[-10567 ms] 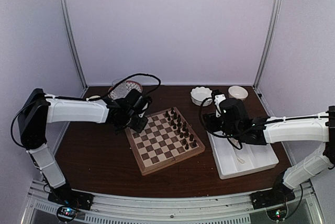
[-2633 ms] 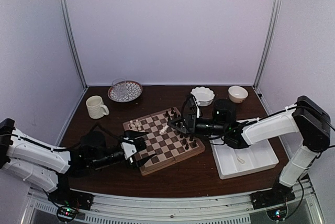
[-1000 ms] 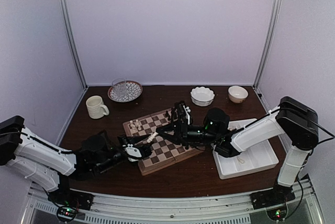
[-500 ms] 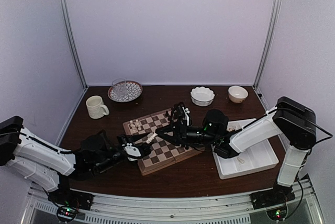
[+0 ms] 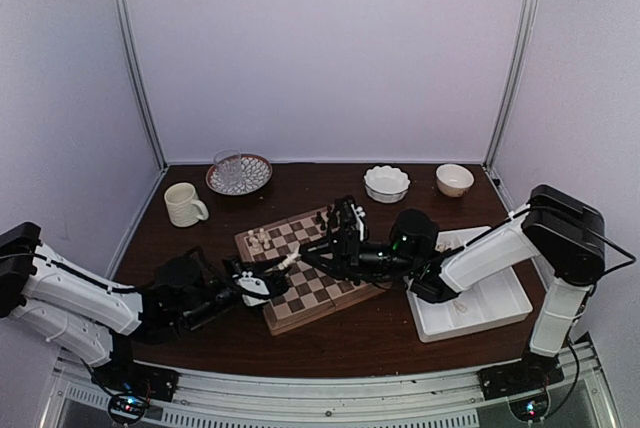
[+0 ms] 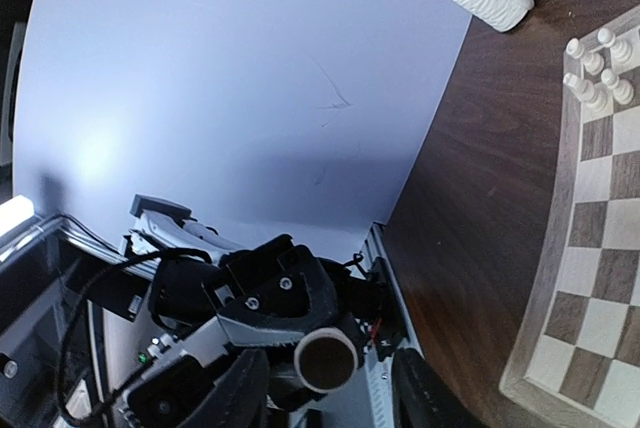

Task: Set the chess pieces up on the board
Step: Pass from the right arm to the left, then place the queen at d1.

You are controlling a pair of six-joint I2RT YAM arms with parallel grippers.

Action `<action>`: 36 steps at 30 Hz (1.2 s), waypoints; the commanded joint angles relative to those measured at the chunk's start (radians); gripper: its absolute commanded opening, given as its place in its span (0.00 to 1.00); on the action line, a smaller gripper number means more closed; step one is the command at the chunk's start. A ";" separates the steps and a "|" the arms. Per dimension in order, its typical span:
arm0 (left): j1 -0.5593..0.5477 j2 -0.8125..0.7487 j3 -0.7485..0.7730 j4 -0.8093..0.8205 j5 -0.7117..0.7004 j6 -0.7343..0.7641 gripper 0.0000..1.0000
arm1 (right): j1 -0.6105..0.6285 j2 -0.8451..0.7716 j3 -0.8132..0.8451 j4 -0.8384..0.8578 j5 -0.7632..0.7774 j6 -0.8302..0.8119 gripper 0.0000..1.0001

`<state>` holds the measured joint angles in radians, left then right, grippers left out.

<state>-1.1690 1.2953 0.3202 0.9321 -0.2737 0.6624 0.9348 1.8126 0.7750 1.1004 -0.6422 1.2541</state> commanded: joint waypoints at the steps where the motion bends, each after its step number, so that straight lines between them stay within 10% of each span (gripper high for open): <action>1: -0.001 -0.043 0.031 -0.034 -0.016 -0.035 0.00 | -0.061 -0.062 -0.059 -0.022 0.026 -0.088 0.52; 12: 0.000 -0.264 0.134 -0.420 -0.199 -0.260 0.00 | -0.211 -0.439 -0.119 -0.599 0.296 -0.613 0.66; 21: 0.004 -0.329 0.422 -1.259 -0.280 -0.803 0.00 | -0.211 -0.663 -0.194 -0.743 0.650 -0.808 0.67; 28: 0.029 -0.168 0.734 -1.766 -0.152 -1.006 0.00 | -0.211 -0.683 -0.228 -0.745 0.771 -0.839 0.67; 36: 0.156 -0.022 0.887 -1.899 0.151 -0.971 0.00 | -0.211 -0.680 -0.240 -0.744 0.798 -0.856 0.67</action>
<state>-1.0874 1.2144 1.1484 -0.8448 -0.3313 -0.3008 0.7231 1.1374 0.5488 0.3588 0.1051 0.4229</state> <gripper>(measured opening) 0.154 0.666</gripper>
